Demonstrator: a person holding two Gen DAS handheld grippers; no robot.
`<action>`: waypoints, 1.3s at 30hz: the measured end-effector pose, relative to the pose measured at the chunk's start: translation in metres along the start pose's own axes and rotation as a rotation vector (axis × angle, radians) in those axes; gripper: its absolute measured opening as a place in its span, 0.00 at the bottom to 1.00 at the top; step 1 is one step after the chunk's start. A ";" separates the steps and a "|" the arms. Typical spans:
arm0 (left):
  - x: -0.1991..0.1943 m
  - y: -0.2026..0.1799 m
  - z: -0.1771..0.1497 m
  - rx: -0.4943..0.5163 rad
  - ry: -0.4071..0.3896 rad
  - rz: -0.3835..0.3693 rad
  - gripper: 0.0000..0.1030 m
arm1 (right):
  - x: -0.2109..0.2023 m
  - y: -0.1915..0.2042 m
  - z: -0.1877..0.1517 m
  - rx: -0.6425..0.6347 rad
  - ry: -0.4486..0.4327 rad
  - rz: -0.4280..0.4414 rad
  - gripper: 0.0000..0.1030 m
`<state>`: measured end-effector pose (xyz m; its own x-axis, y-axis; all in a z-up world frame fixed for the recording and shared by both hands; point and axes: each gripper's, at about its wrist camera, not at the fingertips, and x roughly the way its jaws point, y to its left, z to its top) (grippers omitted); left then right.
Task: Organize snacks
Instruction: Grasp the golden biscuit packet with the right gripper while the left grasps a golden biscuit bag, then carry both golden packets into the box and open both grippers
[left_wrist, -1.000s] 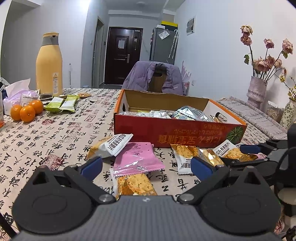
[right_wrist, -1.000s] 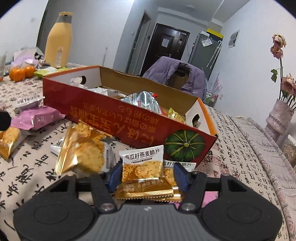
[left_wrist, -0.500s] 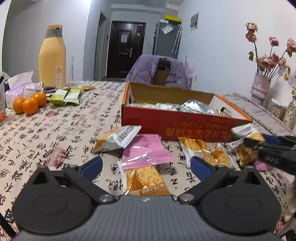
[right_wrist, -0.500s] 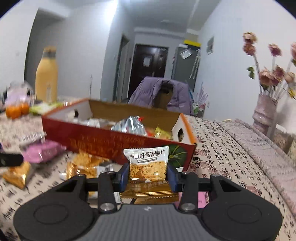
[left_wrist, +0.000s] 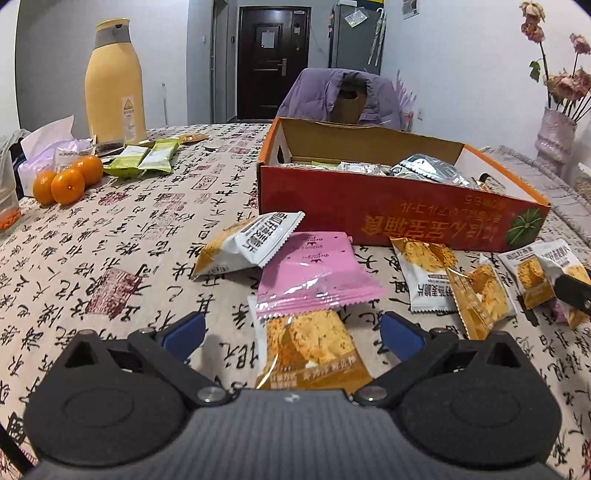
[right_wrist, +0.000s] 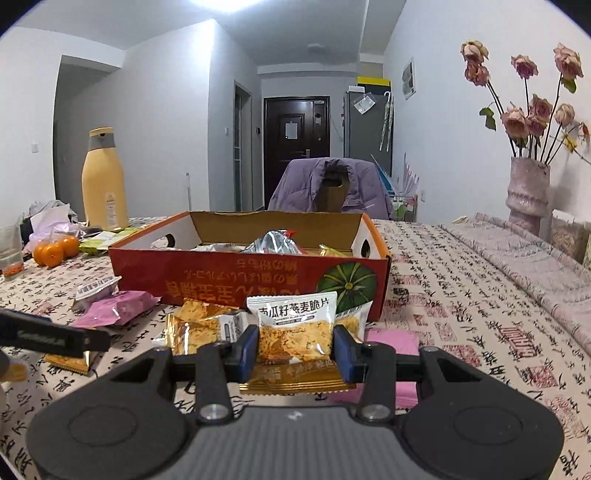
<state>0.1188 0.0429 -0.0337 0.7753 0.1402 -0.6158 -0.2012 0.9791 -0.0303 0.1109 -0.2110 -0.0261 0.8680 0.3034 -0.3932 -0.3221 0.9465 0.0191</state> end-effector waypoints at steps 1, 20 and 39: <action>0.002 -0.001 0.001 0.002 0.004 0.004 0.97 | -0.001 0.000 -0.001 0.003 -0.001 0.004 0.41; -0.007 -0.003 -0.007 0.000 -0.023 -0.010 0.41 | -0.019 0.003 0.000 0.027 -0.033 0.047 0.41; -0.076 -0.031 0.002 0.109 -0.278 -0.080 0.41 | -0.032 0.011 0.007 0.015 -0.066 0.062 0.41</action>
<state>0.0671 0.0019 0.0153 0.9232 0.0822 -0.3755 -0.0791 0.9966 0.0237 0.0824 -0.2098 -0.0065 0.8696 0.3676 -0.3297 -0.3708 0.9270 0.0558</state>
